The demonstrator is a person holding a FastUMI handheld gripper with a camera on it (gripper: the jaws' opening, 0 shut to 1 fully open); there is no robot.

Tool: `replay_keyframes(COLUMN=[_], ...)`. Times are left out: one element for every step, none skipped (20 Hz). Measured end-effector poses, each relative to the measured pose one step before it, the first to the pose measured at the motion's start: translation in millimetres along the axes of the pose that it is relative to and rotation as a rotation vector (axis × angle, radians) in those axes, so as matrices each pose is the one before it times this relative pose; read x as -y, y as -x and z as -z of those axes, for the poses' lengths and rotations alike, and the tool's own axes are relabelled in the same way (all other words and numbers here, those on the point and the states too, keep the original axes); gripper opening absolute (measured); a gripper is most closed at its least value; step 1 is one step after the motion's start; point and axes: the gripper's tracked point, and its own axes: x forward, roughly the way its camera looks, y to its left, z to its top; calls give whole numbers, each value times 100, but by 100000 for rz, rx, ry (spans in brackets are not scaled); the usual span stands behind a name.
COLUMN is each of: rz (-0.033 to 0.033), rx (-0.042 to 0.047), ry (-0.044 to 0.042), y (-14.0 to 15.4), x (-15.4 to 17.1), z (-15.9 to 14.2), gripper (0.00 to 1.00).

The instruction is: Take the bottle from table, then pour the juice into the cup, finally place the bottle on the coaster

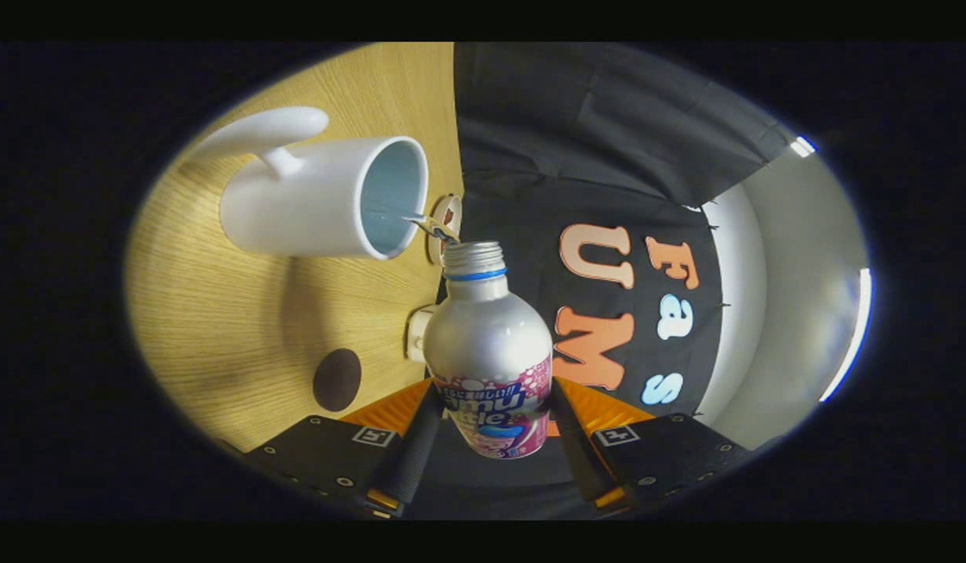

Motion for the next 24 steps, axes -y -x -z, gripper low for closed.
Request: replay_keyframes(rz=[94,491,463,343,235,268,341,521,531,491,673,291,338,321,333,382,475,387,492,292,417,510,596,453], rx=[258,111,73,179,140,194,150,89,132,14,65,119,174,225,43,137,77,175,286,201,203,189,252,120], ry=[917,1267,971,672,381,320,487,496,544,534,540,497,431,469,765,694,722,767,788,755,751,814,891,672], y=[-113,166,22,-19,-163,-15,85,104,86,-93,-299,34,-77,28,-162,-62,-74,63,-159,-70,-97,35,-213,-144], x=[21,162,80,162,148,82,142,66,114,181,163,124,176,122,142,192,139,190,259,125,154,160,280,334], z=[-23,-21,146,-83,51,31,-8,-22,-134,-38,122,19,-14,-68,80,22,8,-16,63,93,143,30,-5,-47], gripper=[77,77,77,77,77,77,77,77,77,77,77,77,77,77,77,77,77,76,77,77,77,77,77,77])
